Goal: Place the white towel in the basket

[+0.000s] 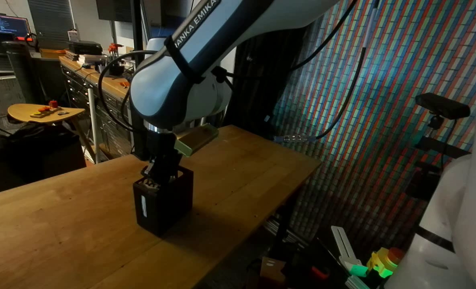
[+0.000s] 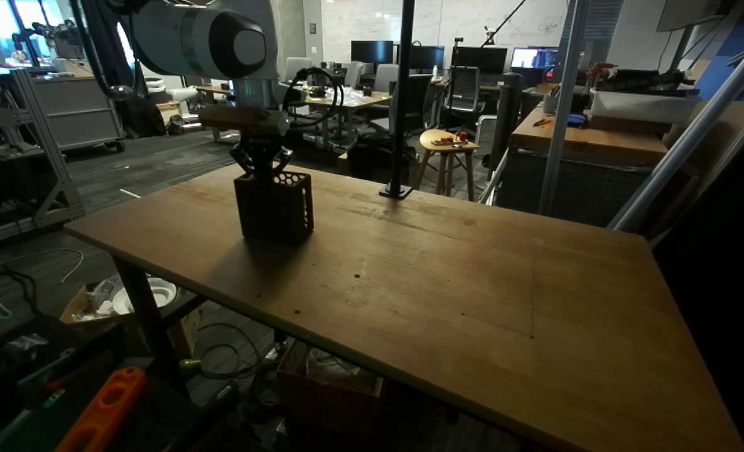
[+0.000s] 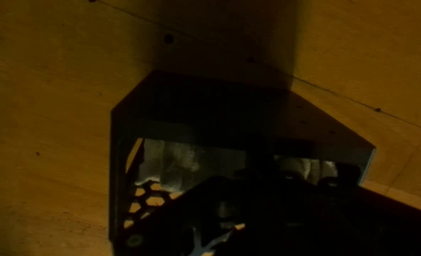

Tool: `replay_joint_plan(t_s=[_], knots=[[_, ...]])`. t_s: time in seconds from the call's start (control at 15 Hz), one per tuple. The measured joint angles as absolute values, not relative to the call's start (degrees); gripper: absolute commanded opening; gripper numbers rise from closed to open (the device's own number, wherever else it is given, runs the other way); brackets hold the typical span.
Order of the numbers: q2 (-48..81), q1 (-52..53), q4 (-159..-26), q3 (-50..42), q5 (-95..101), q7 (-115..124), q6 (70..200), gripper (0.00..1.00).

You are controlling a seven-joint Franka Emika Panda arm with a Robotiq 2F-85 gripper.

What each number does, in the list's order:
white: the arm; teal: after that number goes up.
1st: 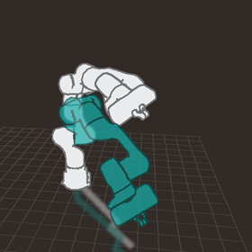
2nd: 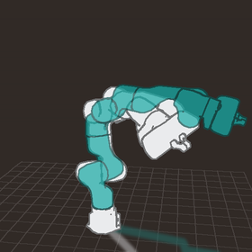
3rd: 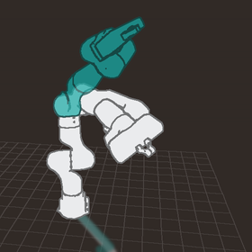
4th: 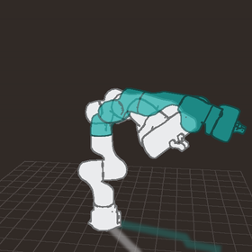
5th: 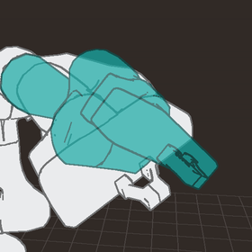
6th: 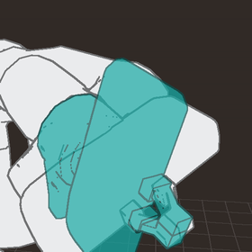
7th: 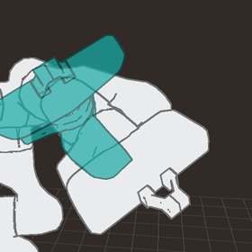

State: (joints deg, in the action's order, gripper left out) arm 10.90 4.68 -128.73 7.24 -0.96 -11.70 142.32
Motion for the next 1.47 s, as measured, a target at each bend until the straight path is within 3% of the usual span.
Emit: replay_joint_plan(t_s=[1.47], knots=[[9.91,4.82,-123.93,7.24,0.70,-12.24,136.71,0.00]])
